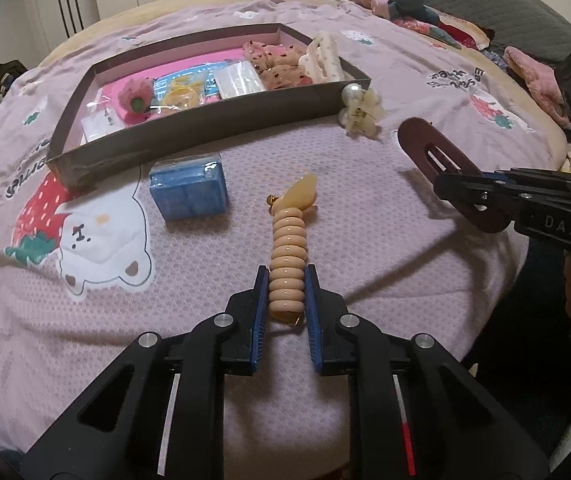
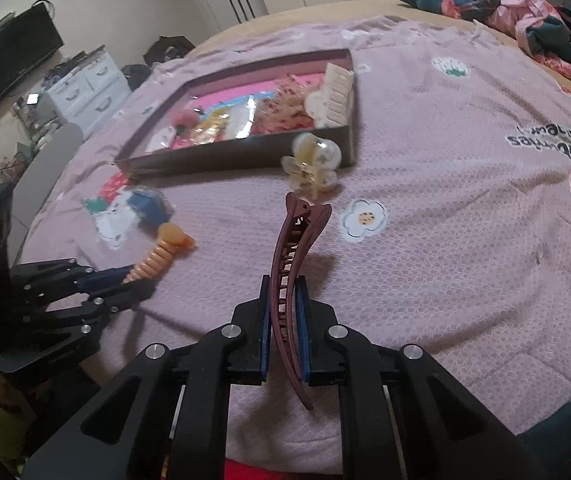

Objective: Organize jewelry
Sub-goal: 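Carry the hair tie and claw clip into the box and release both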

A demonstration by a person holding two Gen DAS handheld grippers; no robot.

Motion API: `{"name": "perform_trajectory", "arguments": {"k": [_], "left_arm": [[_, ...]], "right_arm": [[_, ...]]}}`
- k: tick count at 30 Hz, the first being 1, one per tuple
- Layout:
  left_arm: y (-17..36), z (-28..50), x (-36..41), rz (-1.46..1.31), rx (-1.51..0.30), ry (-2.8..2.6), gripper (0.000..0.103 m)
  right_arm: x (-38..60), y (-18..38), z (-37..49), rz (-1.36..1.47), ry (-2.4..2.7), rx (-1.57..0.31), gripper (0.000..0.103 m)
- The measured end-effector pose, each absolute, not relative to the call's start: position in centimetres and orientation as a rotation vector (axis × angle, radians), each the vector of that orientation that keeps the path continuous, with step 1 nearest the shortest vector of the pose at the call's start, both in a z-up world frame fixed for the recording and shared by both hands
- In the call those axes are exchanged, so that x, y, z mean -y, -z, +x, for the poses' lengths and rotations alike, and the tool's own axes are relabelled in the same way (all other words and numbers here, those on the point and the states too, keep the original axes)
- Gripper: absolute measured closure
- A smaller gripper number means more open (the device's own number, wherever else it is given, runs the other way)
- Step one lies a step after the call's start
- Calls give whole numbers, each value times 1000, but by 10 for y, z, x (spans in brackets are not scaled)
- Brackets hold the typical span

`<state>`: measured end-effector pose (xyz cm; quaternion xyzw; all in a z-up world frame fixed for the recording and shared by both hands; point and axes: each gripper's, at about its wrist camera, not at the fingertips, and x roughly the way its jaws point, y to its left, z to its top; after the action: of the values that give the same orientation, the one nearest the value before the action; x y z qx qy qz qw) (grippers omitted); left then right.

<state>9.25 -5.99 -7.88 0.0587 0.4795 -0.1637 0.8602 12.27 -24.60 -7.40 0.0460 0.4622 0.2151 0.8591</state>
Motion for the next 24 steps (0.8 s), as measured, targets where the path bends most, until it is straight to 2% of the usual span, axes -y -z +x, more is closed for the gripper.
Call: {"name": "perform_trajectory", "arguments": {"k": [13, 24], "left_arm": [[38, 77, 47, 72, -924, 312, 93], [-3, 88, 0, 6, -837, 214, 93]], "right_arm": [[228, 34, 102, 19, -537, -846, 92], [196, 8, 110, -22, -620, -792, 92]]}}
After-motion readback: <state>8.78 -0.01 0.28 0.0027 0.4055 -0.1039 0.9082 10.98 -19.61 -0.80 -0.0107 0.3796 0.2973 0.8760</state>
